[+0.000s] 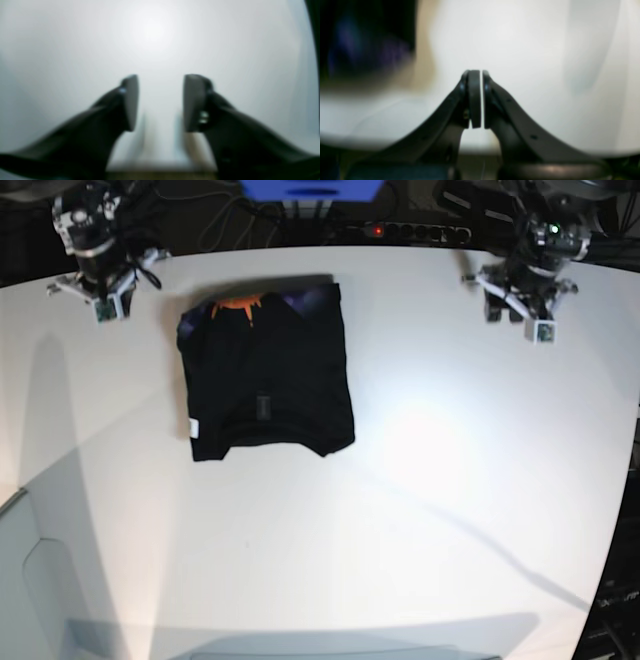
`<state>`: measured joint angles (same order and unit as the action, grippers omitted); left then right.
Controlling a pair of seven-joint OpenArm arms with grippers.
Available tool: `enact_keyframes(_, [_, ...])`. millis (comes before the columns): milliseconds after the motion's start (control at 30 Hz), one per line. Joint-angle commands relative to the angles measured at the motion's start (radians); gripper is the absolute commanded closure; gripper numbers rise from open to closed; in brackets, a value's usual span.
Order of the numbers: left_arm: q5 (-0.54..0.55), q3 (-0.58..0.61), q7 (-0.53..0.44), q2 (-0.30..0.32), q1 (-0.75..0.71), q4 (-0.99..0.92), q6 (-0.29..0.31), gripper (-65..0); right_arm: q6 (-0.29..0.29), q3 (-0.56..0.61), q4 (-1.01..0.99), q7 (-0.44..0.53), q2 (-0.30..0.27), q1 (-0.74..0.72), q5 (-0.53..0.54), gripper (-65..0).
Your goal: Fold the T-shirt properly
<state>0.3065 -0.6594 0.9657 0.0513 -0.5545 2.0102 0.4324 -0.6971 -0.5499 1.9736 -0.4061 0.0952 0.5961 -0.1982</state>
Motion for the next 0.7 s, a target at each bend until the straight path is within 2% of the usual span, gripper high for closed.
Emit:
enact_keyframes(0, [0.024,-0.02,-0.001,0.005,-0.029,0.014,0.0,-14.3,-0.001,-0.002,0.017,0.019,-0.008,0.034,0.016,0.0])
enact_keyframes(100, [0.041,-0.026,0.016,-0.011,-0.121,0.013,0.0,-0.5,-0.001,-0.002,0.014,0.008,-0.039,0.132,0.021,0.0])
enact_keyframes(167, [0.041,-0.012,0.016,-0.018,-0.181,0.013,0.0,0.0,-0.001,0.001,0.014,-0.047,-0.044,0.192,0.022,0.0])
enact_keyframes(333, [0.032,0.034,-0.014,-0.029,-0.292,0.008,0.0,0.0,-0.001,0.047,0.013,-0.155,-0.105,0.279,0.022,0.0])
enact_keyframes(433, [0.023,0.088,-0.078,-0.023,-0.355,-0.058,-0.01,0.0,-0.001,0.115,0.003,-0.204,-0.136,0.318,0.022,0.0])
enact_keyframes(500, [-0.025,0.14,-0.133,-0.021,-0.372,-0.136,-0.01,0.0,-0.001,0.15,-0.04,-0.21,-0.14,0.324,0.022,0.0])
enact_keyframes(667, [-0.175,0.28,-0.411,-0.028,-0.367,-0.42,-0.01,0.0,-0.001,0.212,-0.283,-0.202,-0.153,0.249,0.022,0.0])
